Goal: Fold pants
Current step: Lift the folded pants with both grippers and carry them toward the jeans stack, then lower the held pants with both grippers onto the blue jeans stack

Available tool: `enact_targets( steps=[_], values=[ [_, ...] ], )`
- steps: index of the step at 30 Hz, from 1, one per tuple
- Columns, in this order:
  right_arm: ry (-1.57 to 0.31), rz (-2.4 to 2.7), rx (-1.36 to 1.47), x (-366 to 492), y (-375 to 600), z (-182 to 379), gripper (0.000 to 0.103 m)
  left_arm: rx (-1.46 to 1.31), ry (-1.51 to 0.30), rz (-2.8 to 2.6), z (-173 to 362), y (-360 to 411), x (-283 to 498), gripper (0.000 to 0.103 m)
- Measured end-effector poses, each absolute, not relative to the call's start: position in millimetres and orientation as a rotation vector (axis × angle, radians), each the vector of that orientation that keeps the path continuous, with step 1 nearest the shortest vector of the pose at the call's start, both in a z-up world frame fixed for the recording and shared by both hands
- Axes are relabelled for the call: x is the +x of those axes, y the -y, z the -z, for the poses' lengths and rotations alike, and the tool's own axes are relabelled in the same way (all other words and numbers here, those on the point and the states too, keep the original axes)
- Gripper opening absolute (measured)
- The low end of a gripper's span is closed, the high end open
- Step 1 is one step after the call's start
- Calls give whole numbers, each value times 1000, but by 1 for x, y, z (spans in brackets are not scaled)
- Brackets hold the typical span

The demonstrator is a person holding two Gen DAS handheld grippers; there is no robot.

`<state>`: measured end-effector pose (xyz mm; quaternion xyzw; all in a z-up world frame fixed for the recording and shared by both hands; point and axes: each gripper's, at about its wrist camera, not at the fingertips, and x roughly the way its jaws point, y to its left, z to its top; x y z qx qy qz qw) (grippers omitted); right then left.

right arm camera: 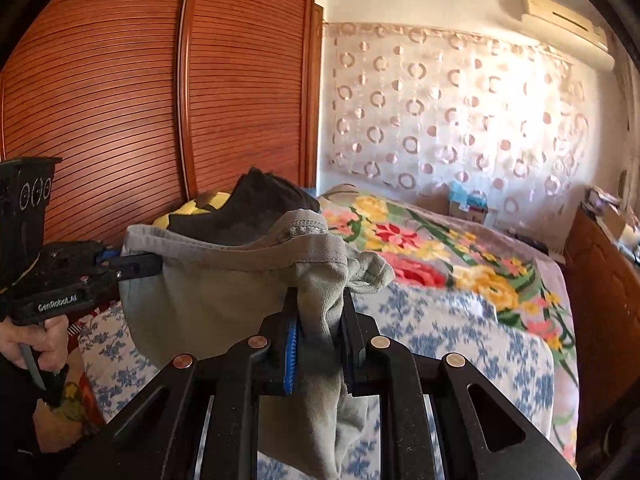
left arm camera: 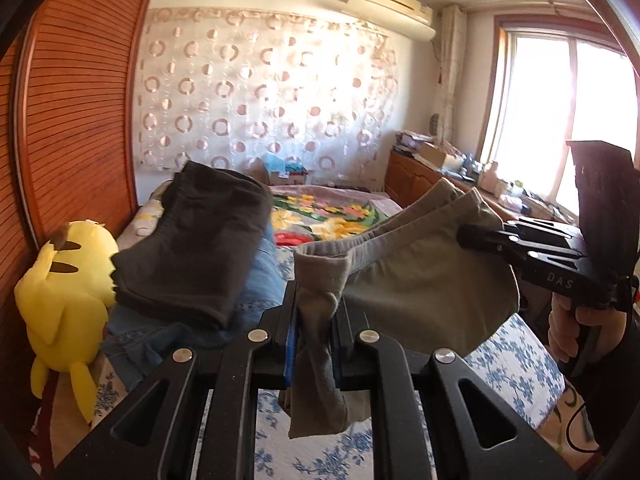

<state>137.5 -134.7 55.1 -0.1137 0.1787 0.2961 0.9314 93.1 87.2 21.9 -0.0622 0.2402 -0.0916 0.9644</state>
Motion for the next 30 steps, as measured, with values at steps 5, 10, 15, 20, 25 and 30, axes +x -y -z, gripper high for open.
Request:
enact_targets(
  steps=[5, 10, 15, 20, 25, 30],
  values=[
    [-351, -646, -233, 165, 120, -68, 18, -138, -463, 160, -28, -104, 98, 14],
    [-332, -681, -250, 194, 114, -78, 18, -171, -431, 136, -41, -118, 106, 14],
    [-312, -710, -300, 224, 102, -86, 18, -182, -404, 95, -43, -127, 115, 14],
    [-304, -732, -379, 249, 81, -87, 18, -188, -394, 40, -40, -143, 125, 14],
    [-326, -737, -475, 278, 54, -89, 18, -228, -399, 8, -32, -162, 138, 14],
    [-350, -749, -535, 310, 28, -98, 18, -255, -409, -8, -25, -175, 148, 14]
  ],
)
